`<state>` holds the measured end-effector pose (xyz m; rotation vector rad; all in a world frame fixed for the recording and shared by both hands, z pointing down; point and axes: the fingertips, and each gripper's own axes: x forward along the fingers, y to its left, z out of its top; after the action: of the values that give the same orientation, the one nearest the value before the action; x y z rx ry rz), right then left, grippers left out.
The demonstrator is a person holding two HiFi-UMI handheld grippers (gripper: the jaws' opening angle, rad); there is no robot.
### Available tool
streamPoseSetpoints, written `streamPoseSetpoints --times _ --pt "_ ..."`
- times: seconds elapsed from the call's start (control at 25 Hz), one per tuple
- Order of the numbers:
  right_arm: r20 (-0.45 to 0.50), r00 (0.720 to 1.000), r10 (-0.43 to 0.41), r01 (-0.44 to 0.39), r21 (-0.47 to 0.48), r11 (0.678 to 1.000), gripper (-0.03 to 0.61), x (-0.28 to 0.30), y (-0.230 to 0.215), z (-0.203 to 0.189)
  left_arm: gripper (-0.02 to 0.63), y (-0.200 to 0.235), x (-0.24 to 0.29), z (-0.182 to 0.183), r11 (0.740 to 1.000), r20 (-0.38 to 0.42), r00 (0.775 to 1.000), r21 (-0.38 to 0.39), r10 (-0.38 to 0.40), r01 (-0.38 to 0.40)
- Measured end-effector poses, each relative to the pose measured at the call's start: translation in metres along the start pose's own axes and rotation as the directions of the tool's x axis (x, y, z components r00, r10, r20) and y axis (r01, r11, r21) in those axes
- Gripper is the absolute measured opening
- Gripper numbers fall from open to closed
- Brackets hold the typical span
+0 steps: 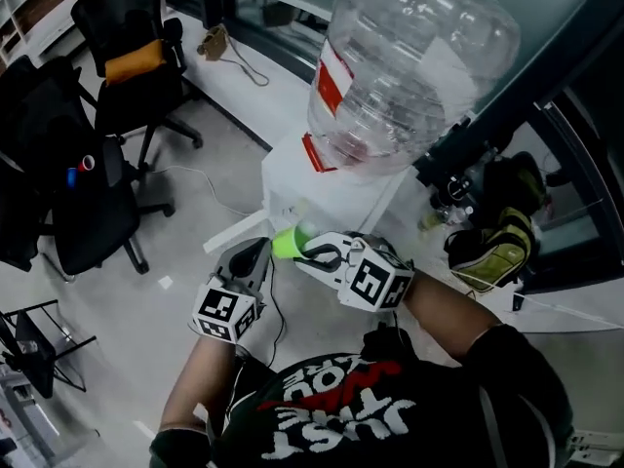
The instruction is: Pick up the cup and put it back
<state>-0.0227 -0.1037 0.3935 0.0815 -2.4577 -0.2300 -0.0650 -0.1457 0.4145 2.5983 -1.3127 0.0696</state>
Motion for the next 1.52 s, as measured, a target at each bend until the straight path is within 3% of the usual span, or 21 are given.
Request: streamPoseSetpoints --times 0.36,0.56,0.68,0.88,1.12,1.24,1.4,1.52 --pt "-0.087 0.992 -0.086 0.086 -0.010 0.996 0.038 0.181 0.014 -0.181 0.000 0.098 0.068 -0.231 0.999 0.022 0.999 0.018 -0.037 0.037" --pt "-0.136 0.982 -0.130 0.133 0.019 0.991 0.038 0.266 0.035 -0.263 0.000 0.128 0.089 -0.328 0.993 0.002 0.995 0.075 -0.096 0.096" --pt "-0.208 0.968 -0.139 0.153 0.049 0.987 0.038 0.308 0.047 -0.316 0.000 0.136 0.096 -0.373 0.989 0.001 0.991 0.060 -0.137 0.136" --pt "-0.372 0.918 -0.135 0.175 0.075 0.982 0.038 0.368 0.063 -0.407 0.000 0.148 0.096 -0.434 0.989 -0.009 0.989 -0.035 -0.146 0.146" --pt "-0.516 0.838 -0.179 0.280 0.125 0.952 0.038 0.409 0.042 -0.502 0.000 0.155 0.088 -0.488 0.987 -0.064 0.985 0.002 -0.162 0.162" --pt "-0.560 0.805 -0.197 0.356 0.191 0.915 0.038 0.422 0.019 -0.539 0.000 0.164 0.091 -0.507 0.986 -0.084 0.983 -0.027 -0.164 0.162" --pt "-0.618 0.761 -0.198 0.455 0.291 0.841 0.038 0.432 -0.009 -0.583 0.000 0.178 0.088 -0.532 0.990 -0.131 0.982 -0.024 -0.138 0.136" --pt "-0.668 0.712 -0.216 0.512 0.284 0.810 0.038 0.433 -0.031 -0.616 0.000 0.190 0.089 -0.539 0.993 -0.143 0.983 -0.027 -0.116 0.114"
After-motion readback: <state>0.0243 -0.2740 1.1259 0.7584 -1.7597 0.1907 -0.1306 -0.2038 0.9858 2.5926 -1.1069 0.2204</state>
